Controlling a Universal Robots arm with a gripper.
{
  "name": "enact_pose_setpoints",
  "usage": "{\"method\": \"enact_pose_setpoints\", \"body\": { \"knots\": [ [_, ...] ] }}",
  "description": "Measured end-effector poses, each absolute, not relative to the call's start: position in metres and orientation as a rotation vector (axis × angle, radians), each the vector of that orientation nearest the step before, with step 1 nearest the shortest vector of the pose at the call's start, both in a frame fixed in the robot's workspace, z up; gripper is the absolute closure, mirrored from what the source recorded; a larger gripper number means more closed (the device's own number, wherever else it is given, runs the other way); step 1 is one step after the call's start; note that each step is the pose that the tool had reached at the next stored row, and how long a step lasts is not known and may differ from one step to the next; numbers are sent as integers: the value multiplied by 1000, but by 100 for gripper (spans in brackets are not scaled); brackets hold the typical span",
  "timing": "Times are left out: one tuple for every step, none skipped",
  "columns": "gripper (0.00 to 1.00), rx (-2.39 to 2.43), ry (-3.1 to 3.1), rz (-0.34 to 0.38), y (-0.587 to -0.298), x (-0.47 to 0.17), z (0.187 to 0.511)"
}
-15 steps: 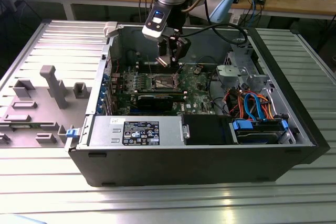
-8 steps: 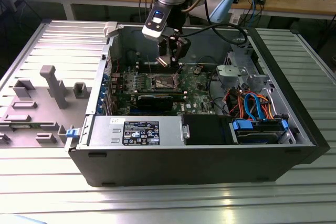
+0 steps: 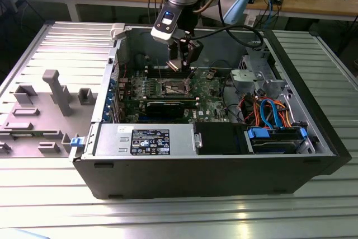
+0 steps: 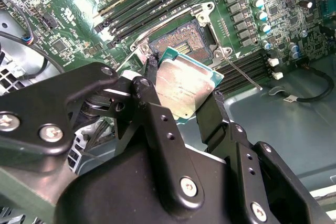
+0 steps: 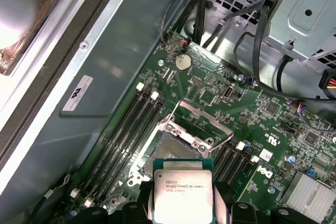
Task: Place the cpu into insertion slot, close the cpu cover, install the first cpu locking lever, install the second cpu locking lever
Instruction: 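Place the cpu into insertion slot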
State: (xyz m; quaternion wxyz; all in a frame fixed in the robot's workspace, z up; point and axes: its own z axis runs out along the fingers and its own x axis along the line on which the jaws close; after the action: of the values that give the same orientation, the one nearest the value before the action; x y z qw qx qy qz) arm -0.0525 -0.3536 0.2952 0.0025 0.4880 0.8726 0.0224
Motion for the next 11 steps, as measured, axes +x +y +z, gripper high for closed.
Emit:
{"method": "enact_pose_setpoints", "body": {
  "knots": [
    [45,1532,2736,70,-354,-53,295],
    [45,1532,2736,70,-354,-53,295],
    [45,1533,2736,70,-354,-53,295],
    [45,1533,2735,70,-354,-53,295],
    [45,1534,2735,70,-354,-53,295],
    [45,1534,2735,70,-354,-52,295],
    [45,1535,2735,70,-354,-53,295],
    [45,1535,2734,70,-354,-53,295],
    [45,1536,2734,70,-354,-53,295],
    [45,1536,2734,70,-354,-53,295],
    [45,1537,2733,70,-354,-53,295]
  ]
}}
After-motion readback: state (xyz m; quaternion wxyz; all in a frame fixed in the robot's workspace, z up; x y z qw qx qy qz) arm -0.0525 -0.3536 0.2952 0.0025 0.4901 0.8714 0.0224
